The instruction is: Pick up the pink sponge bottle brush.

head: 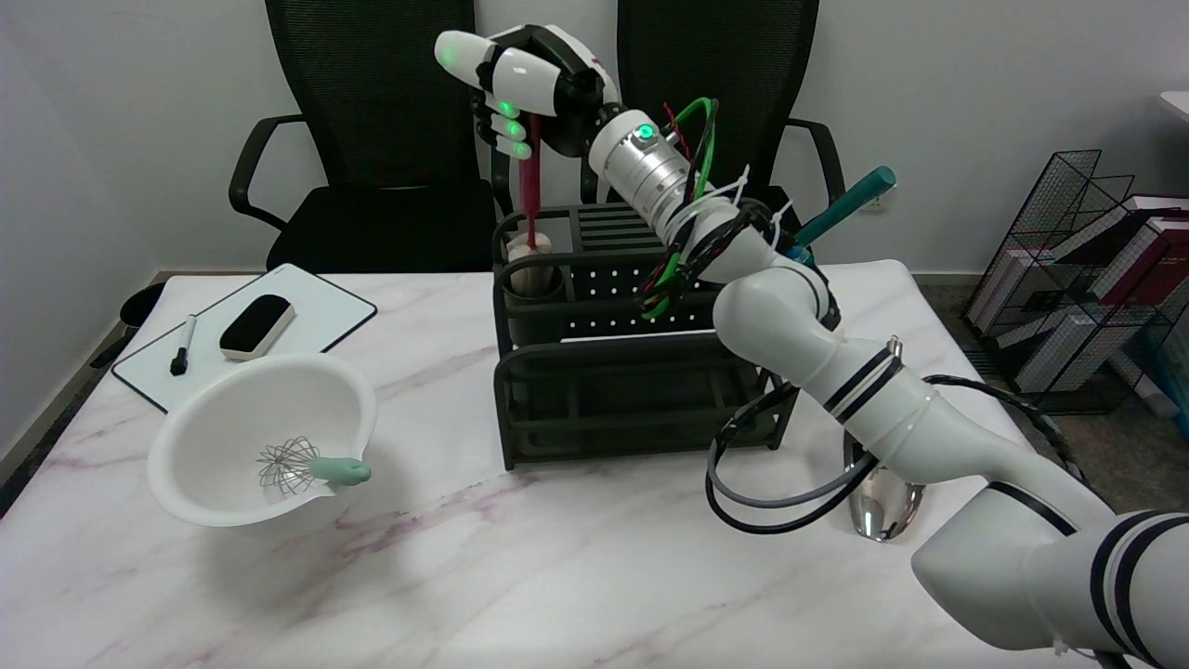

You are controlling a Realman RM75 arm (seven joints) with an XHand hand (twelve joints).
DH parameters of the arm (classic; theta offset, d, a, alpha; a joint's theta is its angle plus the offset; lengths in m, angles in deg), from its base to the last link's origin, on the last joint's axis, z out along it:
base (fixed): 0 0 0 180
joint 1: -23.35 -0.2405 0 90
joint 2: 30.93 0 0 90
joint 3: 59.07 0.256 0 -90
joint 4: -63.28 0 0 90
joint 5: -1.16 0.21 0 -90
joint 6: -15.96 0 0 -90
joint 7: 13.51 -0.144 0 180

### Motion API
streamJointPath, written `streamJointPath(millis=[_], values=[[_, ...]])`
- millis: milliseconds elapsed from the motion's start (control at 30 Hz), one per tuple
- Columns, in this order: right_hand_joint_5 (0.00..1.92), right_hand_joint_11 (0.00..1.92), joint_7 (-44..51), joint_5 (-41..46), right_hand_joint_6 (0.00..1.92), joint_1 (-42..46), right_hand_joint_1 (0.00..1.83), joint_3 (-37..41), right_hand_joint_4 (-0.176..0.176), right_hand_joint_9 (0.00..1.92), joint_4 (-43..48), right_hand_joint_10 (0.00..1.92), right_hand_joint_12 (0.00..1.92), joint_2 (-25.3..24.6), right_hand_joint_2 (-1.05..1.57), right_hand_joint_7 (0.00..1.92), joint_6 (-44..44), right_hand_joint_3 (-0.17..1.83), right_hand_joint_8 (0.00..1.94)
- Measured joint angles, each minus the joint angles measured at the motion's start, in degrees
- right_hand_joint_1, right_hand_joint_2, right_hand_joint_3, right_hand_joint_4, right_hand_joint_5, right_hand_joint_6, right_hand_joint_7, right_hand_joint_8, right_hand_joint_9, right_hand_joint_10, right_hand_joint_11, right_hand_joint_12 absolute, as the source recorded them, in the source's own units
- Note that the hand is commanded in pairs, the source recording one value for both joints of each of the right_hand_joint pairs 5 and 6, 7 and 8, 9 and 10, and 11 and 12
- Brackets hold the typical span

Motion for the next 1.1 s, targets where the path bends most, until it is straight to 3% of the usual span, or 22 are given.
streamJointPath(millis=[1100], values=[[1.92, 1.92, 0.2, 9.3, 1.92, 0.9, 0.97, -0.2, 0.000, 1.92, 10.5, 1.92, 1.92, 2.9, 1.57, 1.92, -0.8, 0.33, 1.92]])
